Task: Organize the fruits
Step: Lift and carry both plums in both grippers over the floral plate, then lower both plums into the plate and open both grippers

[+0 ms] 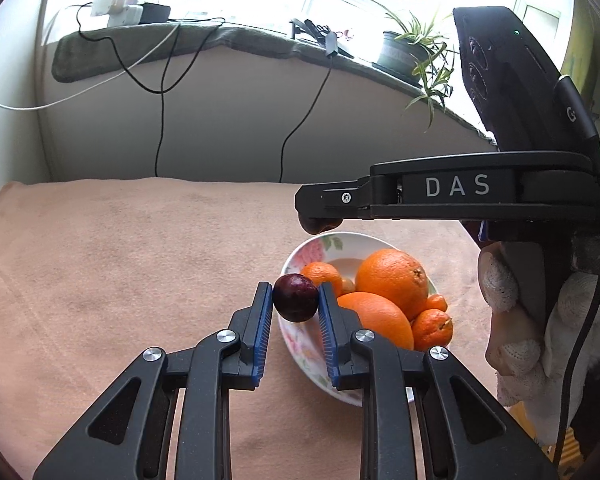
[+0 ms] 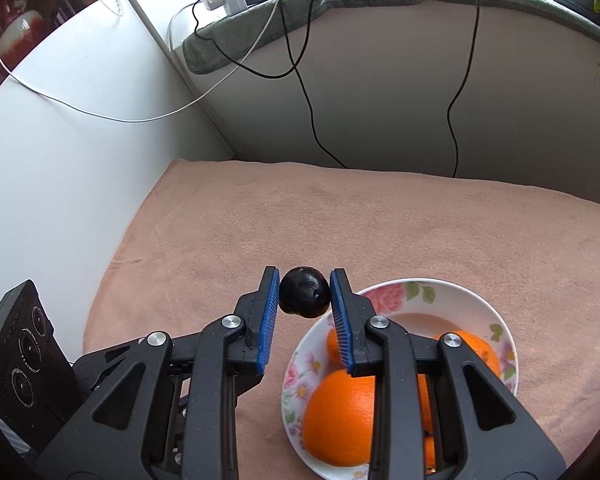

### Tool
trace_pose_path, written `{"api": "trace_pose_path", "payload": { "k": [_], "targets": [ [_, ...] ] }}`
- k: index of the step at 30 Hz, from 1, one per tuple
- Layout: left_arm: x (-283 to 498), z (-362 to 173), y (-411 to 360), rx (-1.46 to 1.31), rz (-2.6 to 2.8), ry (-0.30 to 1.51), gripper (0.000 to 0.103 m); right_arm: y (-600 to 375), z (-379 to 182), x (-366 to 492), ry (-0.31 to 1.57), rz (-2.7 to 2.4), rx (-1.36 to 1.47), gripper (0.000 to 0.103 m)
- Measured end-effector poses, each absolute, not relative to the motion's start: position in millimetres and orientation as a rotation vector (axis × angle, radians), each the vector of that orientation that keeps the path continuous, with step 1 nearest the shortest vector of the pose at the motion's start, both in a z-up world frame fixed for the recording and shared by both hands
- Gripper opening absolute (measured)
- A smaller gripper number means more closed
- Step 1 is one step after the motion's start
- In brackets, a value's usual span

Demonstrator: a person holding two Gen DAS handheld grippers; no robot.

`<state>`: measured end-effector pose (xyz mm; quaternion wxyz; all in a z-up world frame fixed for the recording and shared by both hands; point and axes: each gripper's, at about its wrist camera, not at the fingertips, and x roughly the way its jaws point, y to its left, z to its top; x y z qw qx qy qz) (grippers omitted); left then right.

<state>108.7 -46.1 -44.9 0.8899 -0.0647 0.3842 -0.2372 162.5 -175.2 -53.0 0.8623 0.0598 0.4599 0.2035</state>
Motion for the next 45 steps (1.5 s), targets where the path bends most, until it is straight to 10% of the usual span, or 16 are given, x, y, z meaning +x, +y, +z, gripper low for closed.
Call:
{"api": "trace_pose_path", "payload": {
  "k": [45],
  "targets": [
    [105.6,-50.6,-139.5,-0.079,-0.632,0.841,0.027,-230.9,-83.5,158.8,1.015,0.372,0.164,0.027]
  ]
}}
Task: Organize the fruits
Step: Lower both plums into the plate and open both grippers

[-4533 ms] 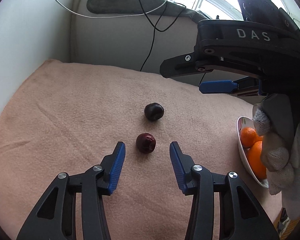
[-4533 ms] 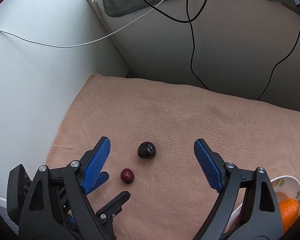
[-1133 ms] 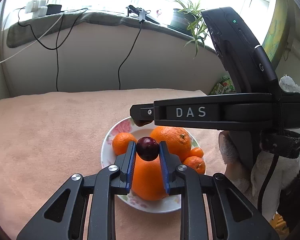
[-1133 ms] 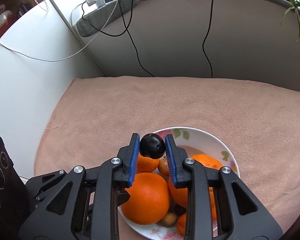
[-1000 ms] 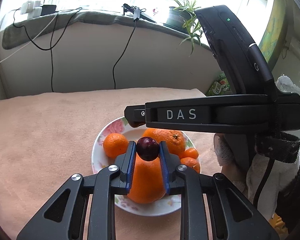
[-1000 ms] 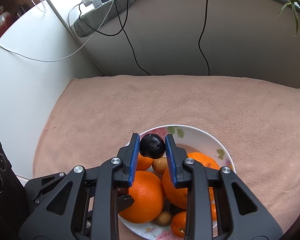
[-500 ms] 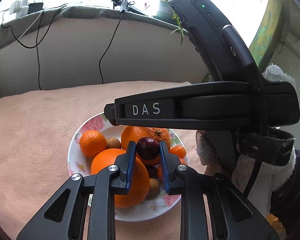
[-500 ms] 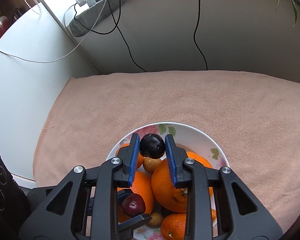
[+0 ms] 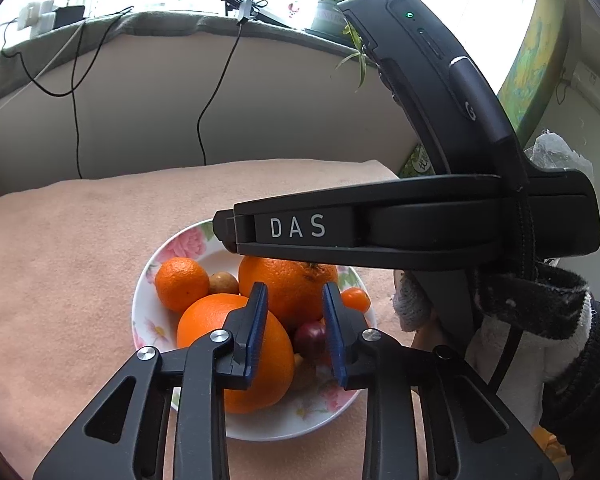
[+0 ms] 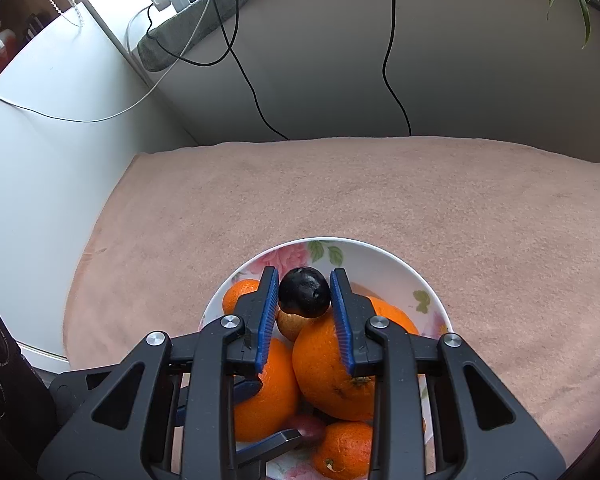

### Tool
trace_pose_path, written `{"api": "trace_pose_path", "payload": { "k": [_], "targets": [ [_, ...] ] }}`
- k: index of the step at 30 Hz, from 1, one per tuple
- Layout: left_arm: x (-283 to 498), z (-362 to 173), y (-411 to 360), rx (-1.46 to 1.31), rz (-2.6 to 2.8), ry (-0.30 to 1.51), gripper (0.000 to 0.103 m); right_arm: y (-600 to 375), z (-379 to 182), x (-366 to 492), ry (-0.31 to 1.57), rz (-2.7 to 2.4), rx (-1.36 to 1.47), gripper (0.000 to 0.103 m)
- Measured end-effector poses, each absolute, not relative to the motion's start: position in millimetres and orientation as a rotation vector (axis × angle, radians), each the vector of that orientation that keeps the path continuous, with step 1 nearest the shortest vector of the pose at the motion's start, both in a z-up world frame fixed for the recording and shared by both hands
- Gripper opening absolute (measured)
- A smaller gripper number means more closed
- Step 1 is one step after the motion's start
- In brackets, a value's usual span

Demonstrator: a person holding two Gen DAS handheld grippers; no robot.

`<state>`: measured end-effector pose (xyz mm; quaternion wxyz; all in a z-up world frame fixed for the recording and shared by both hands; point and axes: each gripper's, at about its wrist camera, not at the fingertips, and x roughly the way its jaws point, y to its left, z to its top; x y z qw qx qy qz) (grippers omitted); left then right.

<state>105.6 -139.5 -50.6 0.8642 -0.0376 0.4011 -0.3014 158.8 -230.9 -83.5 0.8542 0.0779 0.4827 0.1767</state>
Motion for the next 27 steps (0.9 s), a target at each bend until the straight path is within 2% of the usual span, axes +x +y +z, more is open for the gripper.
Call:
{"api": "trace_pose_path", "payload": {
  "k": [4,6,14,16,18,20,23,25,27],
  "targets": [
    [102.7,-48.8,-136.0,-0.077,-0.627,0.835,0.027,-232.1,-80.4,153.6,1.003,0.375,0.165,0.027],
    [99.3,-46.6,-133.4,-0.076,-0.623,0.828,0.034,-232.9,-77.0,149.5,0.994,0.378,0.167,0.028],
    [83.3,-35.8,-121.9,-0.077,-0.604,0.791,0.036,-233.9,-59.2,128.0,0.936,0.377,0.153,0.028],
    [77.5,-35.0,-117.0,-0.077,-0.594,0.784,0.04,-236.1,-55.1,120.9,0.914,0.372,0.156,0.034],
    [73.3,-33.9,-112.9,-0.074,-0.585,0.777,0.042,-238.5,-49.4,112.9,0.88,0.361,0.156,0.058],
    [68.4,-31.7,-108.5,-0.069,-0.575,0.77,0.042,-240.4,-44.3,104.5,0.852,0.356,0.151,0.061],
    [63.1,-28.6,-102.8,-0.073,-0.561,0.758,0.051,-243.1,-39.9,93.8,0.826,0.351,0.145,0.063],
    [59.6,-26.4,-99.1,-0.073,-0.547,0.747,0.054,-244.4,-38.0,85.3,0.807,0.344,0.138,0.07],
    [54.4,-25.0,-96.0,-0.07,-0.535,0.739,0.062,-244.8,-36.4,76.6,0.782,0.336,0.125,0.073]
  ]
}}
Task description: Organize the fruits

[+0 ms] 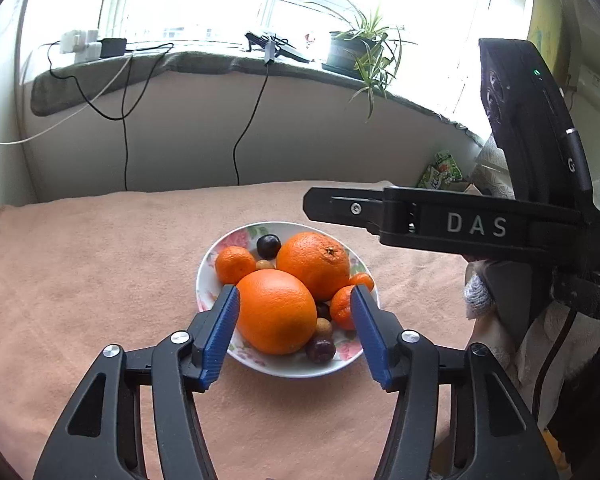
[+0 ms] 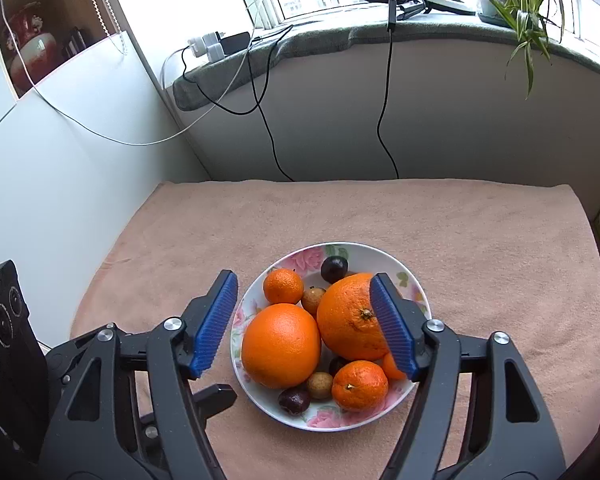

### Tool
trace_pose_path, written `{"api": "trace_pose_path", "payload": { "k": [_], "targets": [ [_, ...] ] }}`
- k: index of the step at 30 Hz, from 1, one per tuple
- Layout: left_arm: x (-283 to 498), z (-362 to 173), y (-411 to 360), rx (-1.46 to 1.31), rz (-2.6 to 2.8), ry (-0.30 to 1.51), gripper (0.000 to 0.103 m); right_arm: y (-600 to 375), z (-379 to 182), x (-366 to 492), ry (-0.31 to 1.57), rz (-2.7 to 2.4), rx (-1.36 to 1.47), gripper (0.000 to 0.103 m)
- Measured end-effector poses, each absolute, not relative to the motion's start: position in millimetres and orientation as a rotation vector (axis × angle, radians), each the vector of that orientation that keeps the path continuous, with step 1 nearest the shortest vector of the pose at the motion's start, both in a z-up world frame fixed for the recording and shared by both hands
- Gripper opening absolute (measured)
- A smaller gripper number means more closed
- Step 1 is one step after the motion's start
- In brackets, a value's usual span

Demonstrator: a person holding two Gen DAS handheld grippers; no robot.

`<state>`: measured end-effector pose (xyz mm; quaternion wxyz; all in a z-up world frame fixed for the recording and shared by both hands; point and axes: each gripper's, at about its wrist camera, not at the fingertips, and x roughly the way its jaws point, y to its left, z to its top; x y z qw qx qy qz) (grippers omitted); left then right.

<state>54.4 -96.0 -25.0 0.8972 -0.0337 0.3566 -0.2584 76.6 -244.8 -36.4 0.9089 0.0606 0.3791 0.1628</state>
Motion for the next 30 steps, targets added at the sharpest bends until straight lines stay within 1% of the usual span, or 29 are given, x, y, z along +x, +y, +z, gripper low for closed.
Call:
{"api": "trace_pose_path", "payload": {
  "k": [7,10,11,12,13,19,21,23,26,29,30],
  "targets": [
    [46.7,-25.4,-83.6,-0.059,-0.491,0.724,0.063,-252.0,-37.2,43.0,0.727,0.307,0.124,0.075],
    [42.6,-24.9,-79.9,-0.05,-0.47,0.716,0.063,-254.5,-40.5,28.1,0.706,0.302,0.127,0.08],
    [40.5,-24.8,-78.1,-0.051,-0.464,0.715,0.065,-254.5,-41.7,23.9,0.699,0.293,0.119,0.082],
    [38.4,-24.8,-76.2,-0.055,-0.457,0.711,0.07,-254.3,-42.9,19.8,0.693,0.279,0.107,0.083],
    [36.8,-24.7,-74.6,-0.058,-0.449,0.708,0.072,-254.1,-44.1,17.9,0.69,0.266,0.096,0.083],
    [30.5,-23.7,-69.3,-0.037,-0.383,0.69,0.074,-252.9,-46.2,2.0,0.663,0.207,0.052,0.085],
    [30.4,-23.3,-67.8,-0.035,-0.368,0.689,0.075,-252.6,-45.2,-2.8,0.644,0.188,0.042,0.09],
    [29.4,-22.4,-66.7,-0.032,-0.347,0.683,0.079,-251.7,-44.0,-7.2,0.624,0.168,0.026,0.092],
    [28.2,-21.3,-65.7,-0.027,-0.329,0.676,0.079,-249.0,-42.7,-11.5,0.604,0.133,-0.003,0.093],
    [28.7,-22.0,-65.1,-0.027,-0.315,0.676,0.079,-248.4,-43.0,-13.2,0.597,0.124,-0.007,0.099],
    [29.0,-22.4,-65.1,-0.026,-0.311,0.677,0.079,-248.4,-43.1,-13.1,0.597,0.121,-0.007,0.099]
  ]
}}
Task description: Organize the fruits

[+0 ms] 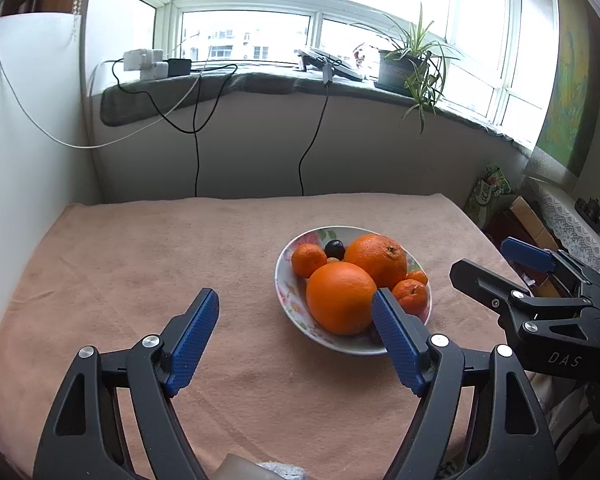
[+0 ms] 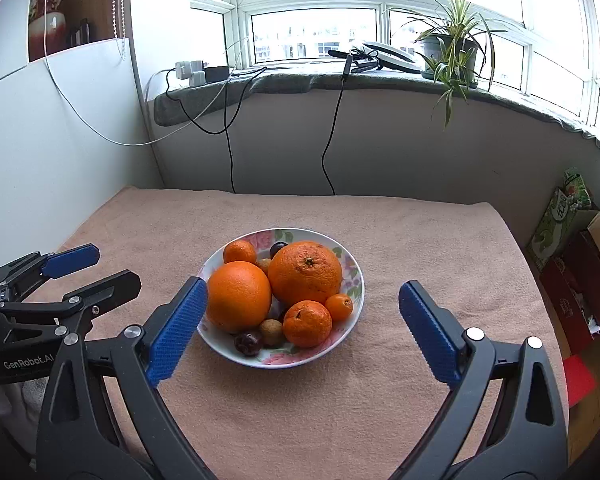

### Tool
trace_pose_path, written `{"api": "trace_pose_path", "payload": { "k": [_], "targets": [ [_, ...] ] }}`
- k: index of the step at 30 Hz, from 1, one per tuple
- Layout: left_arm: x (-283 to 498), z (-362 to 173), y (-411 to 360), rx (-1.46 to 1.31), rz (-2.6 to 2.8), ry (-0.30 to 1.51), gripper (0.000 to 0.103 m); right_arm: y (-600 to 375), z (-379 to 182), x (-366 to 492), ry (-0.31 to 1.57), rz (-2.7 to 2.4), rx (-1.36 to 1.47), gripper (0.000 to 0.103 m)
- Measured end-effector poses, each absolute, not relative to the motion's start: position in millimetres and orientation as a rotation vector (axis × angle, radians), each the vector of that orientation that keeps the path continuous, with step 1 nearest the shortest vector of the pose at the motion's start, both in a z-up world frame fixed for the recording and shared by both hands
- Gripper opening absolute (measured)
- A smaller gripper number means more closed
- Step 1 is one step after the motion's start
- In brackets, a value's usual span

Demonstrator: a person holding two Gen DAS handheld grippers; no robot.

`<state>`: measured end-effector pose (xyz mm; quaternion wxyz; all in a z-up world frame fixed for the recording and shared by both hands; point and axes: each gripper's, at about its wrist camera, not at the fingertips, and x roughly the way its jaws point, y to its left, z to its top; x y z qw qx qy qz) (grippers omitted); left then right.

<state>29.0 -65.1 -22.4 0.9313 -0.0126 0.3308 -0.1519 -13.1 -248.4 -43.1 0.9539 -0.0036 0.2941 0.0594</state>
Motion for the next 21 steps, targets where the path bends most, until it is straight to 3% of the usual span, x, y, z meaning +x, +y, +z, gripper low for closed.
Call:
{"api": "trace_pose_path", "payload": {
  "k": [21],
  "targets": [
    [29.8,-22.4,-65.7,-0.012,-0.284,0.678,0.079,-251.9,-48.1,-8.8,0.616,0.123,0.02,0.099]
  ]
}}
